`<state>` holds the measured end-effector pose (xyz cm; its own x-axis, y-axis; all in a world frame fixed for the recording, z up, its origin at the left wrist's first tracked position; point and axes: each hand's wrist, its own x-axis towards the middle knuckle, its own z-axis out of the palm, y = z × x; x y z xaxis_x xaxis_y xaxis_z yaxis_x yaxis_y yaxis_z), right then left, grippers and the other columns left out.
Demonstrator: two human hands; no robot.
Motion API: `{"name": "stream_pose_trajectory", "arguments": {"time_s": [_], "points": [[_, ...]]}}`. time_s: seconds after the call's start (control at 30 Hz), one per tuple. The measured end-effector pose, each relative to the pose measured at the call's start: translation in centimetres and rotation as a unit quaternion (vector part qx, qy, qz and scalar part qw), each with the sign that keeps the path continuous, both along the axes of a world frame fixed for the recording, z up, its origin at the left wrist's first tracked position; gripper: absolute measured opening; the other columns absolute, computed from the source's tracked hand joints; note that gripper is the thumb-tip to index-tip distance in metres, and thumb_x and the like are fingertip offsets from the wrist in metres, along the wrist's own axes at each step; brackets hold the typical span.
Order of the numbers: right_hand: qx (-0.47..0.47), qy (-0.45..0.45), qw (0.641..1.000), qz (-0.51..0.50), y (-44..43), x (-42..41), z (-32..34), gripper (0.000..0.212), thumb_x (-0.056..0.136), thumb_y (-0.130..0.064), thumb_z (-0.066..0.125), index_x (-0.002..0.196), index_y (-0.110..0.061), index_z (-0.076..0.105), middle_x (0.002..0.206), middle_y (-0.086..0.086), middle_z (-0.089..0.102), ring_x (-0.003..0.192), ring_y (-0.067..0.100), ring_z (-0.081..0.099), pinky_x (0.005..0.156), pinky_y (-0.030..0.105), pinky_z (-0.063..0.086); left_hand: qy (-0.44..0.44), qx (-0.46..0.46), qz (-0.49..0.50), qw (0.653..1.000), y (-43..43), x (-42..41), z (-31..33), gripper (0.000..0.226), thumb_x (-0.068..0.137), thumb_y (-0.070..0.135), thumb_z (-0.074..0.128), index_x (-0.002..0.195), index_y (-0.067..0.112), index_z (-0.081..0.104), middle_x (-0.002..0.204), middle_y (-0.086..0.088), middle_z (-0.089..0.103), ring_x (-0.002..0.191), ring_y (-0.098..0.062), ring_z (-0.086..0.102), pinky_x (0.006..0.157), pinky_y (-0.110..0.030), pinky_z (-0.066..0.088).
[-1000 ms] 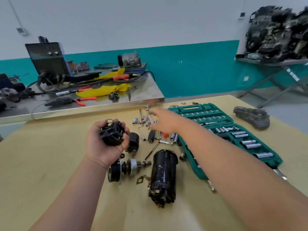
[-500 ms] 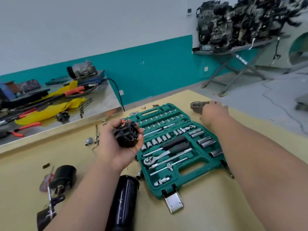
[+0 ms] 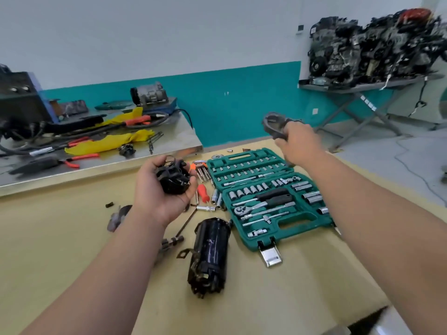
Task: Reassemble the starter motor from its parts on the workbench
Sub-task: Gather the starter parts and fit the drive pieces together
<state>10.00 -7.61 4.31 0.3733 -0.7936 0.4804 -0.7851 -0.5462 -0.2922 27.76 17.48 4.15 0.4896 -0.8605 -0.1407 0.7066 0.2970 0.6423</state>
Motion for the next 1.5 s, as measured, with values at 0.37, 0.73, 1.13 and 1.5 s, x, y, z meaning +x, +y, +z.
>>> {"name": "stream_pose_trajectory", "arguments": {"time_s": [0.37,0.73,1.13,1.5], "points": [[-0.009,0.131,0.909,0.395,23.3,16.7,-1.9,0.019,0.087,-0.042,0.064,0.089,-0.025,0.056,0.074,-0.006,0.052,0.073,0.019,0.055,0.057,0.030,0.040,-0.033,-0.022,0.156,0.987,14.3,7.8,-0.7,0.018,0.075,0.031,0.057,0.080,0.013,0.059,0.083,-0.006,0.061,0.077,-0.023,0.059,0.063,-0.024,0.053],[0.039,-0.049,0.995,0.076,12.7,8.8,-3.6,0.035,0.097,-0.030,0.046,0.125,-0.014,0.058,0.126,0.012,0.058,0.117,0.031,0.052,0.098,0.045,0.044,0.017,0.014,0.247,0.969,15.2,9.4,-5.4,0.019,0.090,0.032,0.050,0.093,0.013,0.053,0.084,-0.004,0.057,0.080,-0.023,0.055,0.066,-0.026,0.053],[0.319,0.009,0.913,-0.255,1.4,-9.0,-10.0,0.050,0.091,-0.030,0.044,0.137,-0.010,0.039,0.140,0.015,0.043,0.128,0.035,0.038,0.103,0.048,0.033,-0.001,-0.014,0.176,0.984,7.3,1.5,-2.3,0.022,0.090,0.033,0.052,0.091,0.012,0.058,0.082,-0.006,0.060,0.081,-0.024,0.057,0.067,-0.027,0.053],[0.271,-0.060,0.936,-0.216,-0.1,-9.6,-8.5,0.031,0.099,-0.018,0.047,0.111,0.007,0.061,0.120,0.027,0.060,0.108,0.040,0.056,0.077,0.036,0.042,0.037,-0.017,0.200,0.979,10.2,3.8,-3.5,0.026,0.089,0.033,0.055,0.089,0.007,0.058,0.088,-0.009,0.059,0.084,-0.025,0.060,0.066,-0.029,0.056]]}}
